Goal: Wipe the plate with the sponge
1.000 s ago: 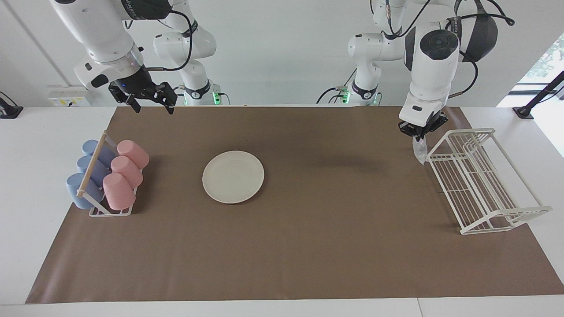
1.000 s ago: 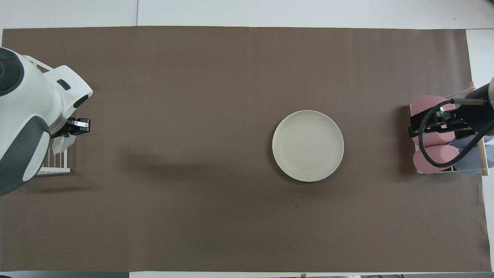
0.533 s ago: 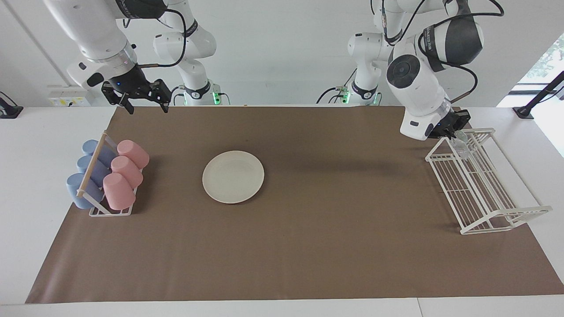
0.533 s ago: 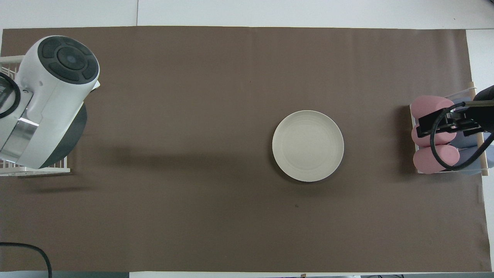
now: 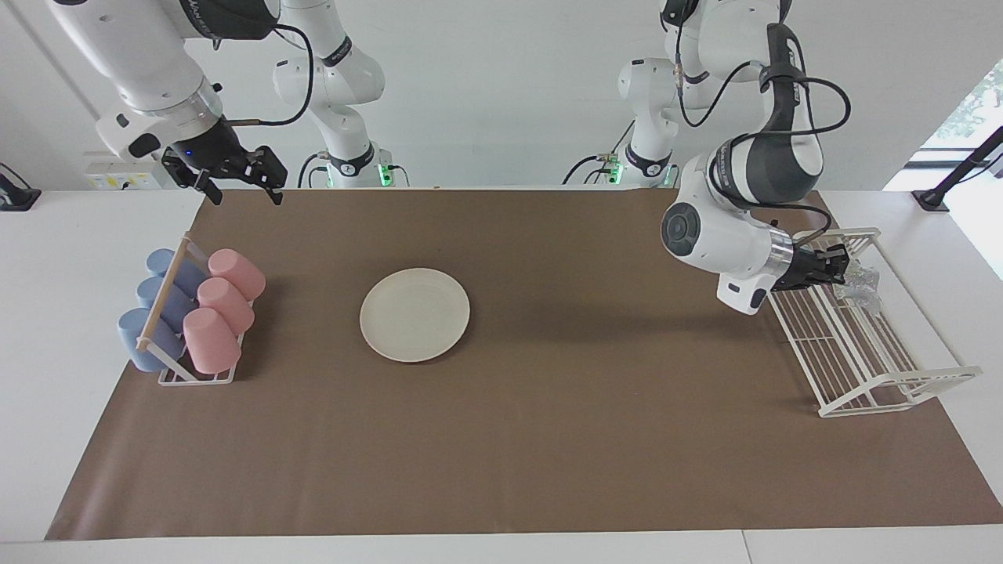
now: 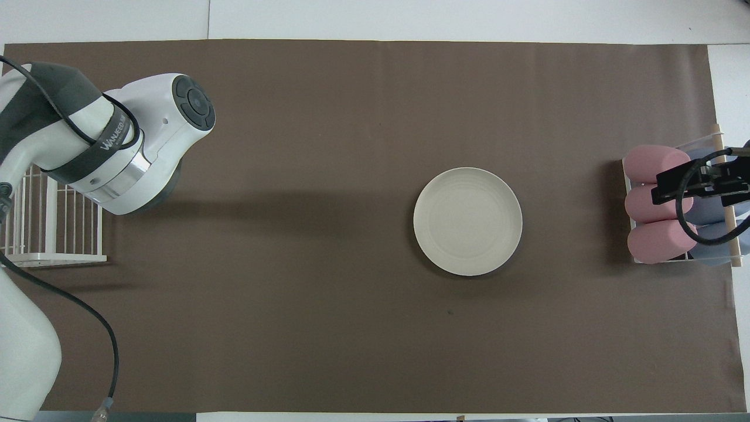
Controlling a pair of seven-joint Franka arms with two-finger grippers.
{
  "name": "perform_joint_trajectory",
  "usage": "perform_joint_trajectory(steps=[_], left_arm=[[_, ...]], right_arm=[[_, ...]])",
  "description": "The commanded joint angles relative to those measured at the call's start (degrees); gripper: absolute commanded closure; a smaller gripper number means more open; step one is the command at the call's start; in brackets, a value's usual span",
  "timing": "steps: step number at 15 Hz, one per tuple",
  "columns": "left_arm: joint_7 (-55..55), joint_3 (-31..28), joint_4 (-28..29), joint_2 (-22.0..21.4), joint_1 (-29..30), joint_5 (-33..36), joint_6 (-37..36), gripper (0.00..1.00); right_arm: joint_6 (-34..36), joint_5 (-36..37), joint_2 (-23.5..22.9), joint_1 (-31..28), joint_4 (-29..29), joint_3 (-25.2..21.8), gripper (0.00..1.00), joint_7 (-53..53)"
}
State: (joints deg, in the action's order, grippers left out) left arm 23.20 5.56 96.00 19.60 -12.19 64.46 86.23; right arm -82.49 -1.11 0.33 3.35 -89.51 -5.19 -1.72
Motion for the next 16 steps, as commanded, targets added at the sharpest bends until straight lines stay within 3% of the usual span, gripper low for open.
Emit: perform_joint_trajectory(steps=[1,16], left_arm=[[4.5,0.0,-1.8,2.8,2.1,2.5,0.3,1.0],[15.9,0.1,3.1,2.1,3.8,-0.2,9.3,1.0]], right_arm=[[-1.2,0.3,0.6,-0.5,-1.4,-0.2,0.0,1.6],[-0.7,0.3,1.0,-0.1,-2.3,-0.2,0.0,0.4]])
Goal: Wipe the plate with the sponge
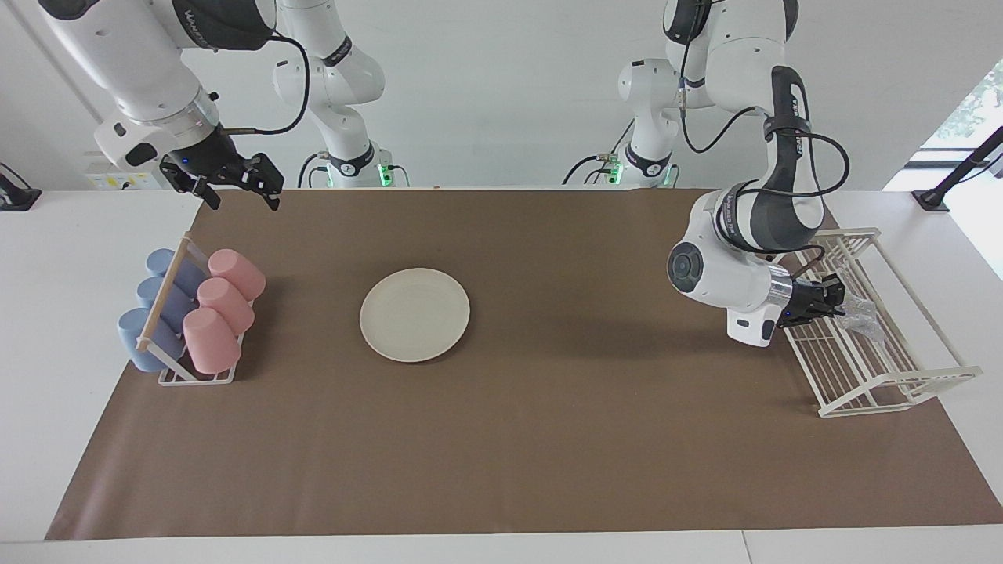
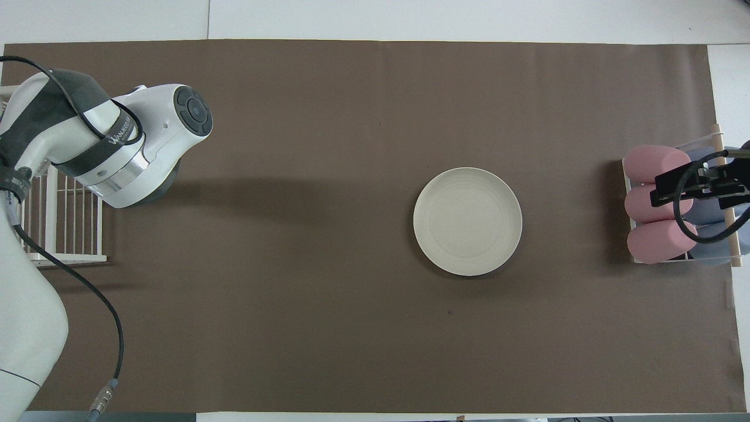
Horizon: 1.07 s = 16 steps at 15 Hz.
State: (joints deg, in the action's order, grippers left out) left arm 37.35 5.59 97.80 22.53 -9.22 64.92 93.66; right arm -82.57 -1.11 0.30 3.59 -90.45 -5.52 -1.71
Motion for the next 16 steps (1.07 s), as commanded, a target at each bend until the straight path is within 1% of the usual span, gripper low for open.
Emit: perform_joint_trajectory(steps=[1,2,3,4,5,6,10,11,13,14,16], left_arm=[[1.9,0.1,1.4,-0.7,1.2,-0.7,2.1,1.0],[1.9,0.1,1.3,-0.8,1.2,-0.7,2.2,0.86],[1.9,0.1,1.4,-0.8,1.2,-0.7,2.6,0.56],[1.9,0.1,1.4,-0.8,1.2,-0.7,2.8,0.11],[1.9,0.1,1.4,-0.8,1.2,-0.7,2.8,0.08],[1.9,0.1,1.4,-0.7,1.2,-0.7,2.8,0.01],[1.7,0.2,1.2,-0.8,1.2,-0.8,2.8,0.0],[1.2,0.3,0.8,-1.0,1.2,-1.8,3.0,0.0],[-0.5,0.3,-0.7,-2.5,1.5,-7.8,4.9,0.0],[-2.3,0.3,-1.5,-3.6,2.4,-11.6,6.3,0.0],[-7.2,0.4,-4.3,-6.0,4.4,-20.8,6.9,0.0]], right_arm=[[-0.6,0.3,1.0,-0.3,-1.4,0.1,0.0,0.4],[-0.6,0.3,1.0,-0.3,-1.4,0.2,0.0,0.5],[-0.6,0.3,1.0,-0.3,-1.4,0.1,0.0,0.4],[-0.5,0.3,1.0,-0.5,-1.4,0.2,0.0,0.5],[-0.5,0.3,1.0,-0.5,-1.4,0.1,0.0,0.5],[-0.5,0.3,1.0,-0.5,-1.4,0.2,0.0,0.5],[-0.5,0.3,1.0,-0.3,-1.4,0.2,0.0,0.5],[-0.5,0.3,1.0,-0.3,-1.4,0.2,0.0,0.5],[-0.5,0.3,1.0,-0.4,-1.4,0.1,0.0,0.5],[-0.5,0.3,1.0,-0.4,-1.4,0.2,0.0,0.5],[-0.5,0.3,1.0,-0.3,-1.4,0.1,0.0,0.5]])
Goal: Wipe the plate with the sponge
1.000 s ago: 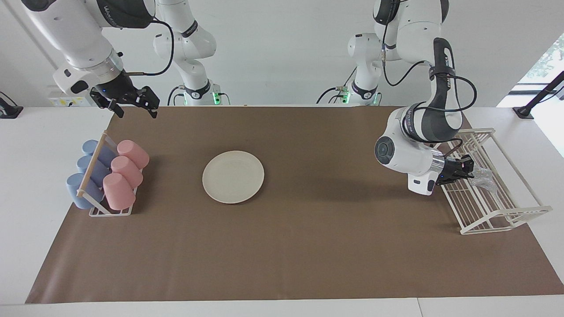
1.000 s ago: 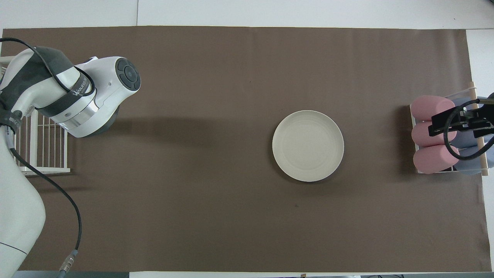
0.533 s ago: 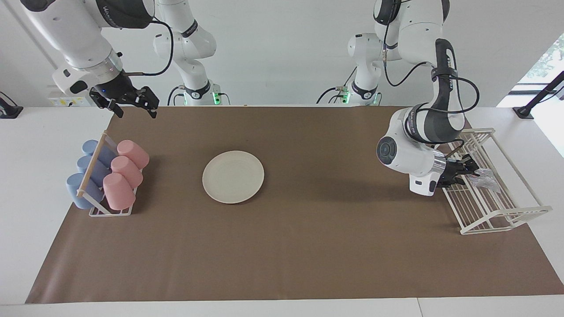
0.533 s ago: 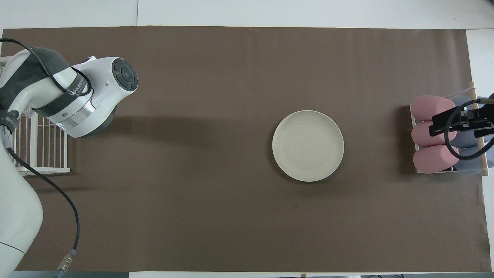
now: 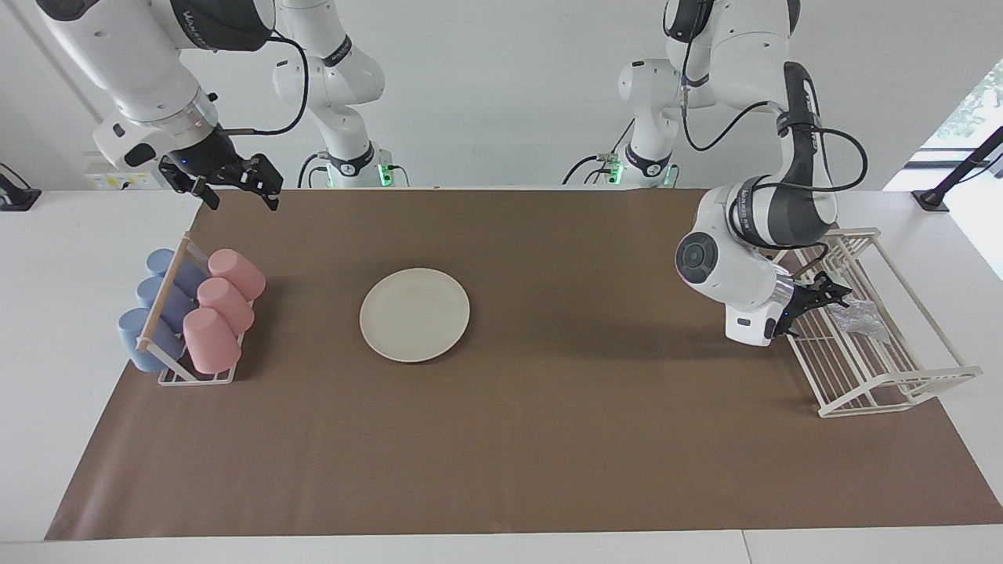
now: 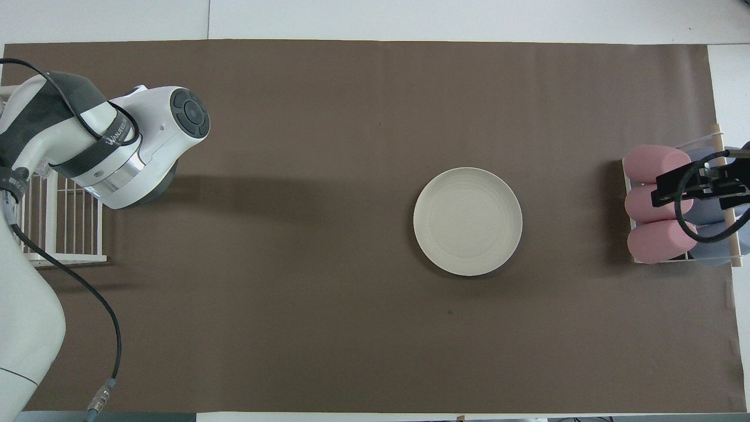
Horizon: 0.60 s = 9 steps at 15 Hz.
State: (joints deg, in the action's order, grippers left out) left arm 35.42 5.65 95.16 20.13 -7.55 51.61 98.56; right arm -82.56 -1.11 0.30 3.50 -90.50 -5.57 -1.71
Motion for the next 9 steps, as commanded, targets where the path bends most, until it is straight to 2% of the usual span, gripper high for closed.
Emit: perform_joint_trajectory(steps=[1,4,7,9], left_arm=[[-7.3,0.2,-3.6,-4.4,3.4,-12.5,1.8,0.0],[-7.8,-0.5,-7.0,-6.4,4.1,-24.4,1.2,0.0],[-10.5,-0.5,-6.7,-12.6,8.3,-38.6,1.0,0.0],[-14.5,-0.5,-6.8,-16.0,9.3,-44.9,-3.3,0.0]], right_arm=[[-0.5,0.3,1.0,-0.2,-1.3,0.1,0.0,0.5],[-0.5,0.3,1.0,-0.3,-1.3,0.1,0.0,0.5],[-0.5,0.3,1.0,-0.2,-1.3,0.2,0.0,0.5],[-0.5,0.3,1.0,-0.2,-1.3,0.2,0.0,0.5]])
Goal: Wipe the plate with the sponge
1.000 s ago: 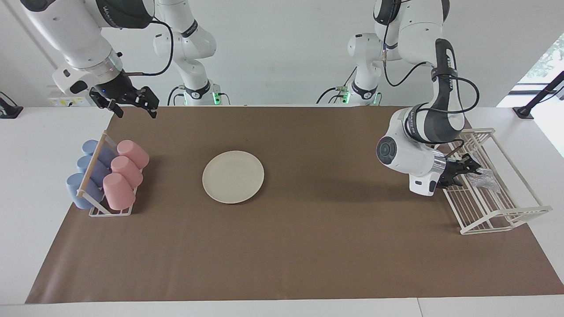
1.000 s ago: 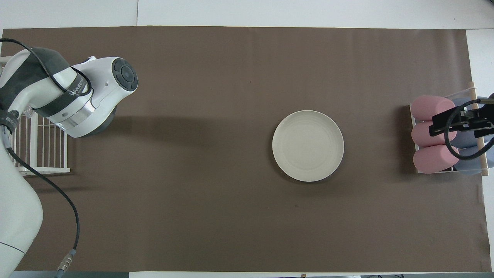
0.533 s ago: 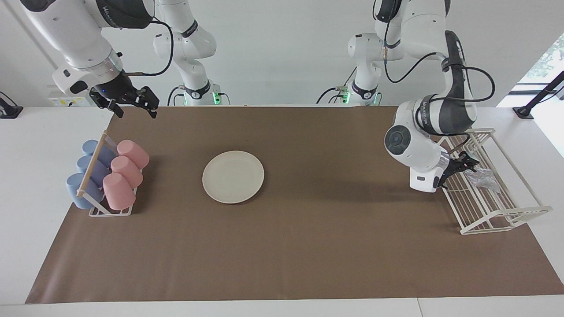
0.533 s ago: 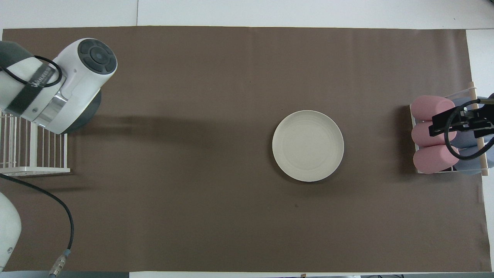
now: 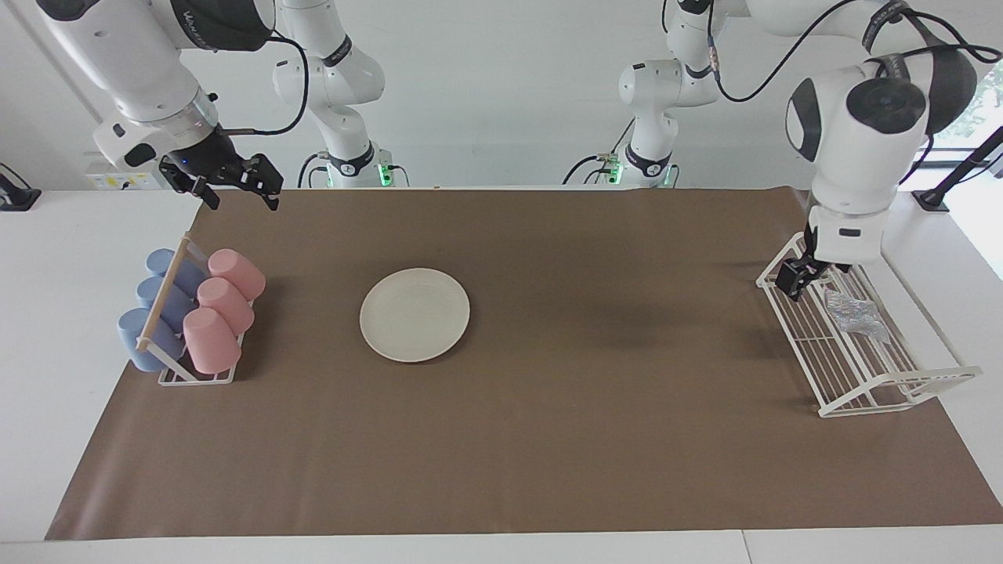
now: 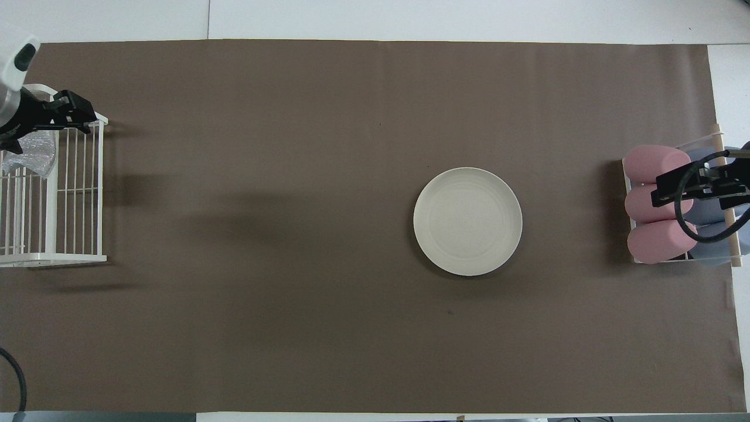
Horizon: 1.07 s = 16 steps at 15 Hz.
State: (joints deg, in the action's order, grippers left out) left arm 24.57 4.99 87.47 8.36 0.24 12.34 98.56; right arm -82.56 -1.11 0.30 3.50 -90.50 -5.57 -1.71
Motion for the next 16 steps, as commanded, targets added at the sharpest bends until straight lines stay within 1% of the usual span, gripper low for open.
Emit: perform_joint_trajectory(steps=[1,3,5,7,9,10,11,13,14,16], left_arm=[[-5.0,0.4,1.0,-5.9,1.5,-5.7,-6.1,0.0],[-5.3,0.6,1.3,-8.5,1.3,-6.3,-9.8,0.0],[-5.4,0.8,1.2,-9.3,1.4,-9.2,-11.8,0.0],[-6.4,0.5,1.5,-9.8,1.4,-14.3,-12.7,0.0],[-11.2,0.4,1.7,-10.3,1.5,-15.9,-15.6,0.0],[-13.5,0.4,3.0,-10.7,1.3,-15.9,-15.9,0.0],[-14.1,0.4,5.4,-12.1,1.2,-15.9,-15.3,0.0],[-14.1,0.3,8.6,-13.3,0.8,-15.9,-11.5,0.0],[-13.9,0.3,8.6,-12.9,0.6,-15.9,-10.2,0.0],[-13.9,-1.1,6.6,-12.1,-0.9,-14.3,-11.6,0.0]], right_arm=[[-0.5,0.3,1.0,-0.3,-1.3,0.1,0.0,0.5],[-0.5,0.3,1.0,-0.2,-1.3,0.1,0.0,0.5],[-0.5,0.3,1.0,-0.2,-1.3,0.1,0.0,0.5],[-0.5,0.3,1.0,-0.3,-1.3,0.2,0.0,0.5],[-0.5,0.3,1.0,-0.3,-1.3,0.1,0.0,0.5],[-0.5,0.3,1.0,-0.2,-1.3,0.2,0.0,0.5],[-0.5,0.3,1.0,-0.3,-1.3,0.2,0.0,0.5],[-0.5,0.3,1.0,-0.3,-1.3,0.1,0.0,0.5],[-0.5,0.3,1.0,-0.3,-1.3,0.2,0.0,0.5],[-0.5,0.3,1.0,-0.2,-1.3,0.1,0.0,0.5]])
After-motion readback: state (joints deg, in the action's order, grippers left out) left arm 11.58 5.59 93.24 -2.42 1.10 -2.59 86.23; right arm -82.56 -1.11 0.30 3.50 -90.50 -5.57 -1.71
